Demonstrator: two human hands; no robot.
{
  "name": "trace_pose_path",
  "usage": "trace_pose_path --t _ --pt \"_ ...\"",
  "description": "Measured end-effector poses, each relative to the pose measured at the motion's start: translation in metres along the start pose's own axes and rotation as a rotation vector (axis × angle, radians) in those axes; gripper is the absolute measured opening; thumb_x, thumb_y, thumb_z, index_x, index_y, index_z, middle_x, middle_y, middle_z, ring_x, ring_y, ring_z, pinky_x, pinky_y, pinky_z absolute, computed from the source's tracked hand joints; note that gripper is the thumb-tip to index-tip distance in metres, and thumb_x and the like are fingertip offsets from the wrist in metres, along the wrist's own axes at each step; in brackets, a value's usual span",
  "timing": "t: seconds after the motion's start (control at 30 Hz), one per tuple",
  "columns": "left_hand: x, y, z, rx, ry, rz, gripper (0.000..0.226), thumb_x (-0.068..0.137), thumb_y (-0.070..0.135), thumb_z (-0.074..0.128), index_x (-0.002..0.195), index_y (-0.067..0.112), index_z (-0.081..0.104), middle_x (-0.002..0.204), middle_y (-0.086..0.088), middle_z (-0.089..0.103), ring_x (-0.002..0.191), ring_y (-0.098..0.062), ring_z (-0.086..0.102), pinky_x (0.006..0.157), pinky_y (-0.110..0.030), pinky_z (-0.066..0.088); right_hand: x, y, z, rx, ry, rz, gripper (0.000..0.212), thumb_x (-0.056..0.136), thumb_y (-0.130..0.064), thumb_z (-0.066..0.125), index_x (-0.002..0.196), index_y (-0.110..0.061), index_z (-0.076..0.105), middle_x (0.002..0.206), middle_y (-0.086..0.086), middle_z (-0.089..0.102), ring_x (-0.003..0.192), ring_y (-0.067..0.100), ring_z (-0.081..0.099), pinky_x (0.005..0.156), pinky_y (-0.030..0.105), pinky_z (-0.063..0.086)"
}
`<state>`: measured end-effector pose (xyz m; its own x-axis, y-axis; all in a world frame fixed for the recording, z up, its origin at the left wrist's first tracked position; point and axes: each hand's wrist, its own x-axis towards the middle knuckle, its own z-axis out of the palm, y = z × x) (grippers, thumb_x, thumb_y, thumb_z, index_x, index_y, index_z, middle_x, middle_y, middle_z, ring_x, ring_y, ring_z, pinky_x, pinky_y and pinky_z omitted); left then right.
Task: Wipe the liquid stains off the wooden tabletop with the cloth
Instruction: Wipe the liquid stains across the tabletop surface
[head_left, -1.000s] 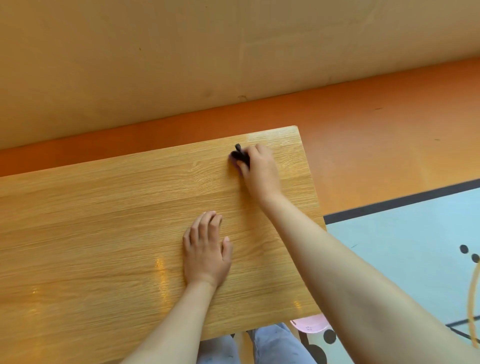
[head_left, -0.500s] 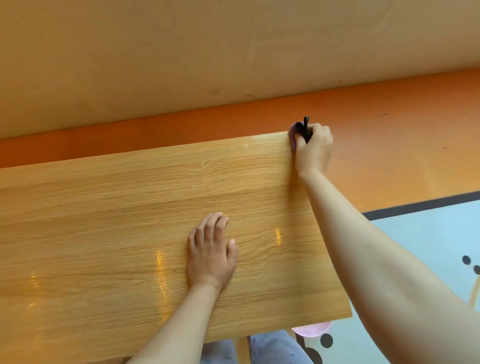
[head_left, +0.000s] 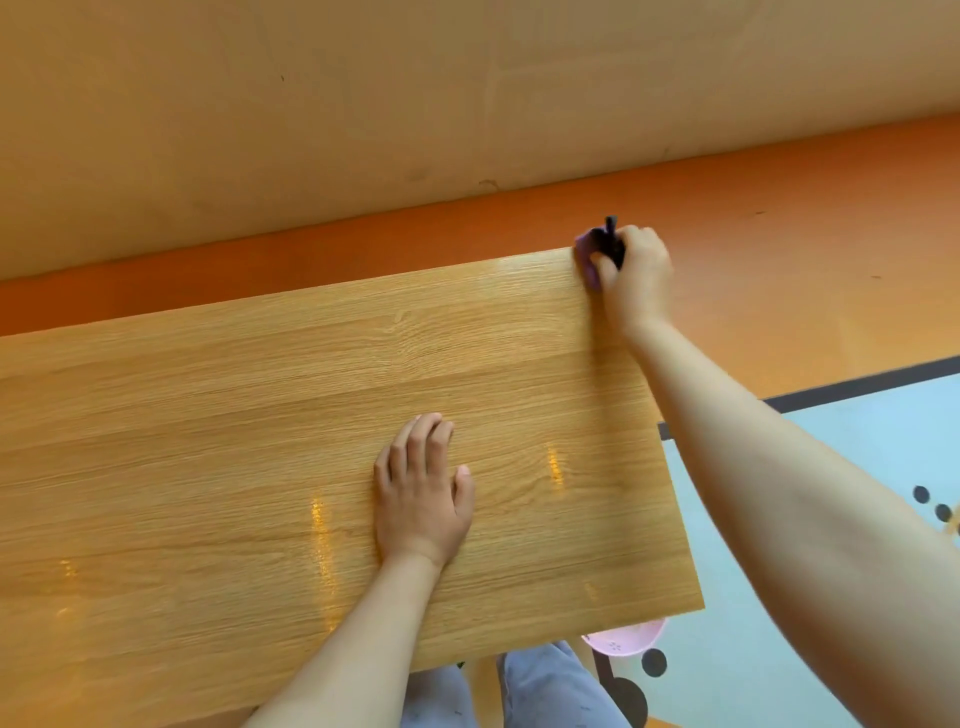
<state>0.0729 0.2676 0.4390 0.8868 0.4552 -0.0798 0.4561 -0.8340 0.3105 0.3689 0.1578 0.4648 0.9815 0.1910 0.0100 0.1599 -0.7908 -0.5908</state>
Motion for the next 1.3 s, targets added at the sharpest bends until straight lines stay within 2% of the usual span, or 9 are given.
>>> trace_pose_path --t 0.3,0.43,0.6,0.77,0.83,0.93,1.07,1.17,1.3 --pt "0.0 0.0 0.0 -0.007 0.025 0.001 0.049 0.082 0.036 0.04 0.126 0.016 0.047 0.135 -0.004 0.047 0.128 -0.023 0.036 0.105 -0.042 0.026 -0.083 0.037 -0.029 0.051 -0.012 0.055 0.014 0.086 -0.02 0.061 0.092 -0.007 0.061 0.09 0.007 0.055 0.087 0.025 0.053 0.069 0.026 0.031" --pt "-0.002 0.0 0.0 -0.021 0.021 0.006 0.049 0.082 0.036 0.04 0.126 0.016 0.047 0.137 -0.003 0.045 0.129 -0.024 0.035 0.107 -0.043 0.025 -0.141 0.056 -0.049 0.056 -0.02 0.076 0.014 0.085 -0.019 0.064 0.086 -0.006 0.058 0.082 0.003 0.052 0.078 0.022 0.05 0.065 0.027 0.03" --pt "-0.005 -0.002 0.0 -0.068 0.005 0.015 0.048 0.083 0.036 0.039 0.126 0.015 0.047 0.138 -0.003 0.043 0.131 -0.025 0.034 0.11 -0.044 0.024 -0.227 0.079 -0.069 0.042 -0.018 0.174 0.011 0.084 -0.018 0.065 0.085 -0.011 0.057 0.081 0.001 0.053 0.077 0.021 0.05 0.065 0.028 0.031" --pt "-0.008 -0.001 -0.008 -0.164 -0.008 0.021 0.037 0.088 0.024 0.053 0.123 0.013 0.051 0.135 -0.004 0.046 0.13 -0.025 0.037 0.111 -0.043 0.025 -0.296 0.084 -0.08 0.044 -0.005 0.241 0.014 0.083 -0.014 0.066 0.08 -0.018 0.053 0.077 0.002 0.052 0.073 0.021 0.05 0.064 0.029 0.033" --pt "-0.014 -0.002 -0.018 -0.274 -0.012 0.039 0.027 0.087 0.017 0.055 0.114 0.012 0.058 0.125 -0.002 0.054 0.122 -0.022 0.044 0.107 -0.038 0.031 -0.315 0.081 -0.081 0.038 -0.003 0.252 0.013 0.084 -0.014 0.065 0.08 -0.016 0.054 0.077 0.003 0.052 0.073 0.021 0.05 0.063 0.029 0.034" --pt "-0.041 -0.008 -0.038 -0.397 -0.078 0.067 0.017 0.091 0.012 0.05 0.102 0.015 0.063 0.105 0.005 0.061 0.104 -0.011 0.05 0.088 -0.024 0.037 -0.333 0.073 -0.077 0.026 0.001 0.26 0.008 0.085 -0.014 0.065 0.085 -0.011 0.058 0.078 0.003 0.053 0.074 0.021 0.051 0.065 0.029 0.034" --pt "-0.093 -0.027 -0.061 -0.456 -0.158 -0.013 0.017 0.094 0.013 0.049 0.089 0.022 0.062 0.091 0.013 0.06 0.085 -0.005 0.053 0.069 -0.023 0.043 -0.345 0.054 -0.069 0.04 -0.001 0.26 0.011 0.083 -0.013 0.065 0.079 -0.01 0.056 0.075 0.001 0.051 0.073 0.023 0.051 0.062 0.031 0.034" --pt "-0.122 -0.042 -0.07 -0.465 -0.248 -0.066 0.018 0.095 0.014 0.05 0.085 0.024 0.061 0.087 0.014 0.061 0.081 0.002 0.054 0.069 -0.027 0.049 -0.352 0.037 -0.058 0.054 -0.042 0.262 0.013 0.084 -0.017 0.065 0.078 -0.009 0.055 0.077 0.002 0.053 0.075 0.022 0.051 0.062 0.03 0.035" --pt "-0.138 -0.057 -0.077 -0.442 -0.356 -0.025 0.015 0.095 0.019 0.05 0.088 0.028 0.06 0.087 0.016 0.061 0.084 -0.003 0.056 0.075 -0.029 0.052 -0.354 0.002 -0.038 0.092 -0.155 0.257 0.017 0.083 -0.022 0.066 0.076 -0.013 0.054 0.079 0.002 0.053 0.074 0.018 0.05 0.058 0.024 0.03"
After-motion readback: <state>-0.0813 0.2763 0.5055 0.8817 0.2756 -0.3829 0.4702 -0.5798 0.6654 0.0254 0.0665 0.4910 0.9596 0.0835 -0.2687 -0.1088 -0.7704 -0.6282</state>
